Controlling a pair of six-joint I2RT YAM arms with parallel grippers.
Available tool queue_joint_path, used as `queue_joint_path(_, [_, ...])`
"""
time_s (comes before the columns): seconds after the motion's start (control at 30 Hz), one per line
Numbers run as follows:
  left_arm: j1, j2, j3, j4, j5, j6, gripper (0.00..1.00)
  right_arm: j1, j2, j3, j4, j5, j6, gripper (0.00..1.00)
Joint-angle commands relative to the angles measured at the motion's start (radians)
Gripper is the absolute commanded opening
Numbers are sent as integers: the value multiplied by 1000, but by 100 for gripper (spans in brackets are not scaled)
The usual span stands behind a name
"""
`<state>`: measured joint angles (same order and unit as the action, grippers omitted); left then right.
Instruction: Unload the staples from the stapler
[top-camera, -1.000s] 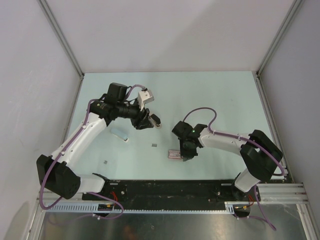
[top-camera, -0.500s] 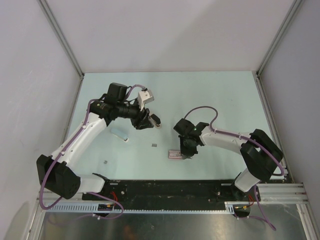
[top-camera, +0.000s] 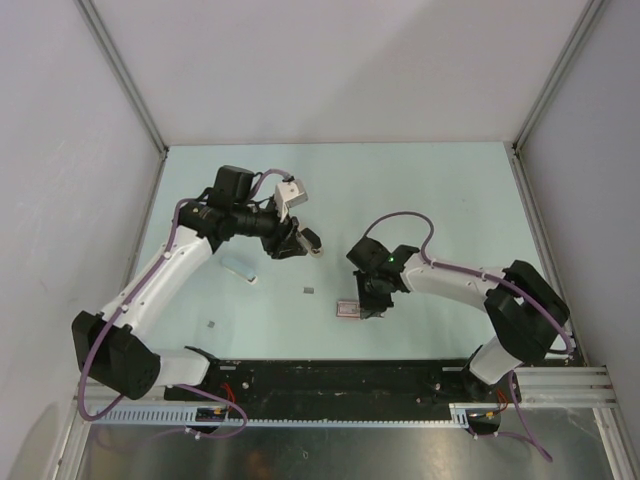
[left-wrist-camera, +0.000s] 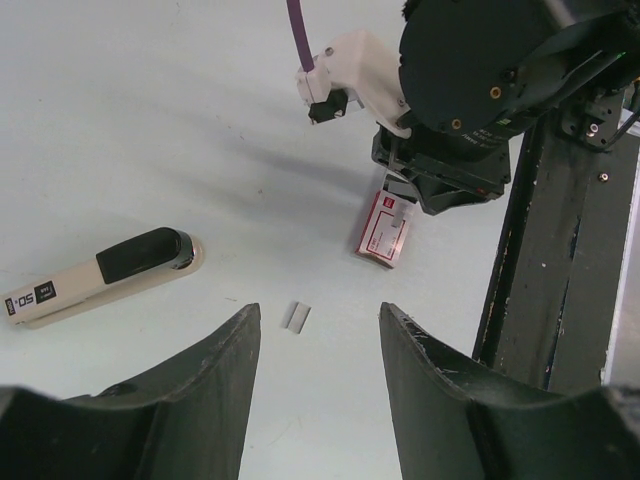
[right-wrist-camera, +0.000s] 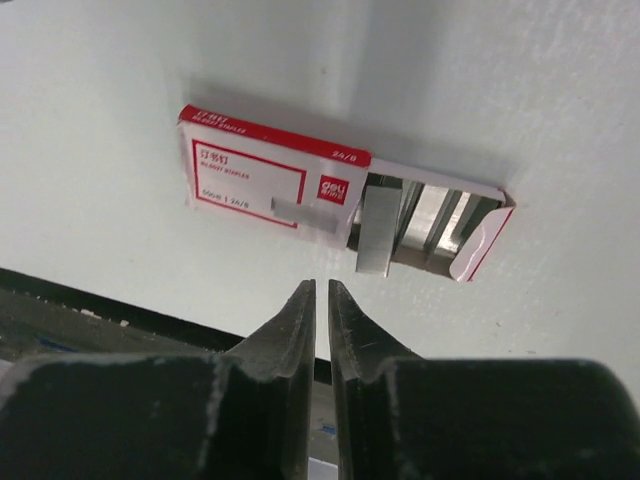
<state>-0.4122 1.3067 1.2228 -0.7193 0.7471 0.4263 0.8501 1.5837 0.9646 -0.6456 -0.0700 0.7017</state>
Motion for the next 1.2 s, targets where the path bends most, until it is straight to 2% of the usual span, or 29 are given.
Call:
queue_joint_path(0.0, [-8,-45,0,10,31,0,57,4,-61,1,-27,6,-35,15])
queue_joint_path(0.47, [-7,-48,-9,10,33,3,57,-11,-71,-52,-35,-9,-72,2])
queue_joint_path(1.17, [-7,-49,-9,11,30,14,57,-61,-8,-55,39,-50,-91,1])
